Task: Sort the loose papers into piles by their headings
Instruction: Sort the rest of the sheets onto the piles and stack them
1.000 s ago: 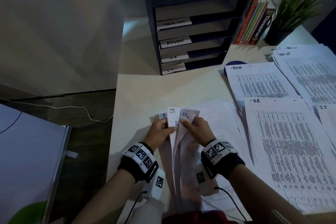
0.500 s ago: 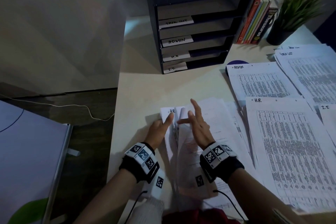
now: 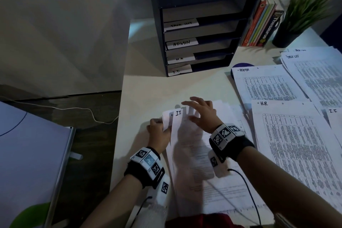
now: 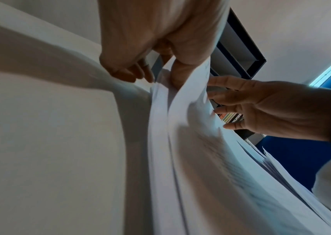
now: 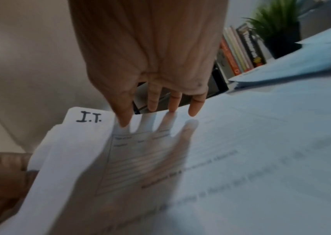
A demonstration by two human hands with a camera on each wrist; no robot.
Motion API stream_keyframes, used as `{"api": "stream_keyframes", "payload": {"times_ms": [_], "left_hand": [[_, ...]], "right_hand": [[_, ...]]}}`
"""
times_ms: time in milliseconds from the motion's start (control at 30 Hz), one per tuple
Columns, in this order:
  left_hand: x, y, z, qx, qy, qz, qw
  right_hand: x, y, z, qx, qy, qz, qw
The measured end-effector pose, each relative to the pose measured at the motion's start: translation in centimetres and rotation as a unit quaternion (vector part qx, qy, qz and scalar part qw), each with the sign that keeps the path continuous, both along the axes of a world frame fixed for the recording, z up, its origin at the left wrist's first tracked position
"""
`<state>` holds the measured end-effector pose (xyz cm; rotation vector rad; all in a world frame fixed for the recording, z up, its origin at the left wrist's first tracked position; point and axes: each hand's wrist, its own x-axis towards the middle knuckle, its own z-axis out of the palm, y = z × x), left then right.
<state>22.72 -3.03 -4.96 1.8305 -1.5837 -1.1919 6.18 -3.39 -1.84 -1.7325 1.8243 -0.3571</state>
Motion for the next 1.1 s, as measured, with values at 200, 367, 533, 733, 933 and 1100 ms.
{"api": "stream_keyframes", "payload": {"times_ms": [200,367,533,733,933,1100], "left_hand": [[0.6,-0.1,-0.7,0.09,0.076,-0.002,0.993],[0.7,-1.5,0.0,0.058,0.063,0.096,0.992],[1.1,-4.4,5.9,-0.092,0.052,0.149,0.983],[0.8,-5.9,15.4,-0.344,0.074,0.074,0.933],[0.8,-6.0,22.4,-0.53,0.151,0.063,0.832],[-2.4,-4.6,22.9,-0.427,0.299,0.025,0.853]], "right_hand": [[1.2,-0.7,0.0,-0.04,-0.01,0.026,0.999],[0.8,-0.1,-1.7,-0.101,-0.092,-0.035,0.99],[0.4,1.0,-3.2,-0.105,-0.055,-0.042,0.992],[0.8,1.2,-3.3,-0.021,-0.072,0.003,0.997],[-2.3,0.6,1.2,-0.052,-0.173,-0.106,0.978],[-8.6,1.2,10.2,-0.212,-0.397,-0.246,0.858]]}}
